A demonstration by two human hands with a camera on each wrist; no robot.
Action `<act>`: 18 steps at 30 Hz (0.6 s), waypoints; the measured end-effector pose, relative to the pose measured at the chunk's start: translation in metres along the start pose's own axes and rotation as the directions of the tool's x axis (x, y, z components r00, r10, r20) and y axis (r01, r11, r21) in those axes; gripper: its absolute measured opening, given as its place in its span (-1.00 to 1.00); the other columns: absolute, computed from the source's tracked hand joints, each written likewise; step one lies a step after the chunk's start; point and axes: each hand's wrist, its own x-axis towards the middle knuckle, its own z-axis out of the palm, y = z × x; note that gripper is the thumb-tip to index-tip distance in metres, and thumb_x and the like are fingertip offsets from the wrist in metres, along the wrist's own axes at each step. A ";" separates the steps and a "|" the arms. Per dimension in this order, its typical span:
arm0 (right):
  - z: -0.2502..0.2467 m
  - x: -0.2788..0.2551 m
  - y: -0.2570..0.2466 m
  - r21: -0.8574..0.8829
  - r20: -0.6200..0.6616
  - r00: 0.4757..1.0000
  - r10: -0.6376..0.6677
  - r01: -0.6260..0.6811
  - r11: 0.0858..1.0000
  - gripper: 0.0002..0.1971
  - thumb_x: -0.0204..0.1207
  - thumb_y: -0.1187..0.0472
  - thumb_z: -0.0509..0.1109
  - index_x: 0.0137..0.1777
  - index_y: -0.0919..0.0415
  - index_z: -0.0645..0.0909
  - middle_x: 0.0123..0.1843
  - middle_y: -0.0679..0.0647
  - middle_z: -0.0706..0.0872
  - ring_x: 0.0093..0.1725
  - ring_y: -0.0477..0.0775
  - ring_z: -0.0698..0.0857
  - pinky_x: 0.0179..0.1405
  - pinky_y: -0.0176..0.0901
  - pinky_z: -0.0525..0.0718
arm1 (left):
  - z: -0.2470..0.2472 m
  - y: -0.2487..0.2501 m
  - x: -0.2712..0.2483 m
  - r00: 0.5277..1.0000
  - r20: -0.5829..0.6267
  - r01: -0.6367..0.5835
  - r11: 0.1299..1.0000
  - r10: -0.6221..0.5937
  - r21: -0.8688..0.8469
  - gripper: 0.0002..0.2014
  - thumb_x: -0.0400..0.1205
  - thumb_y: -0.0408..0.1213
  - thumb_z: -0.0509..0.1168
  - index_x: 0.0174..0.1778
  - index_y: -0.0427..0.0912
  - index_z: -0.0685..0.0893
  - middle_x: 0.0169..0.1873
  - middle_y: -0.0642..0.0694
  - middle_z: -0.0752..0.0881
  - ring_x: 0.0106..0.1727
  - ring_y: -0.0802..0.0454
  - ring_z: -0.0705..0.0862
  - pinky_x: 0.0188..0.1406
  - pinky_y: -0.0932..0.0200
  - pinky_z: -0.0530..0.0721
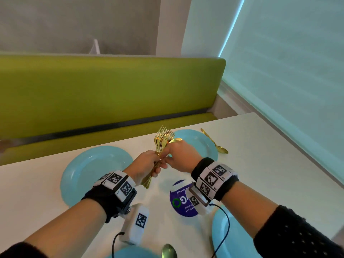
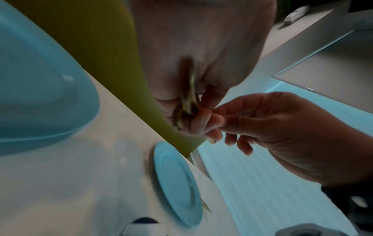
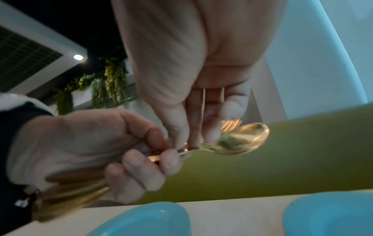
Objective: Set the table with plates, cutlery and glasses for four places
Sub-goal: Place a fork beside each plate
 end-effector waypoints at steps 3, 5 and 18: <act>0.004 -0.017 -0.031 -0.040 -0.001 1.000 0.032 -0.032 0.999 -0.75 0.55 0.21 0.29 0.07 -0.10 0.74 0.04 0.00 0.79 0.11 0.09 0.69 0.08 0.04 0.71 | -0.016 -0.007 -0.032 1.000 -0.009 0.016 1.000 -0.016 0.014 -0.76 0.72 -0.42 -0.05 -0.12 -0.27 0.52 -0.33 -0.21 0.69 -0.49 0.09 0.46 -0.56 0.28 0.40; 0.007 -0.029 -0.051 -0.042 0.012 0.999 0.033 -0.032 0.999 -0.76 0.56 0.23 0.30 0.08 -0.07 0.73 0.03 -0.02 0.80 0.09 0.06 0.71 0.08 -0.01 0.71 | -0.026 -0.013 -0.053 1.000 -0.010 0.026 1.000 -0.026 0.017 -0.76 0.71 -0.42 -0.04 -0.13 -0.28 0.52 -0.33 -0.22 0.70 -0.50 0.09 0.45 -0.57 0.29 0.40; 0.015 -0.043 -0.125 -0.139 0.144 0.988 -0.049 0.069 0.988 -0.78 0.59 0.17 0.28 0.07 0.01 0.76 0.10 0.02 0.75 0.13 0.07 0.67 0.08 -0.05 0.66 | -0.081 -0.035 -0.112 1.000 0.029 0.005 0.994 -0.008 0.109 -0.72 0.68 -0.51 -0.07 -0.22 -0.26 0.49 -0.37 -0.21 0.68 -0.59 0.13 0.47 -0.66 0.34 0.40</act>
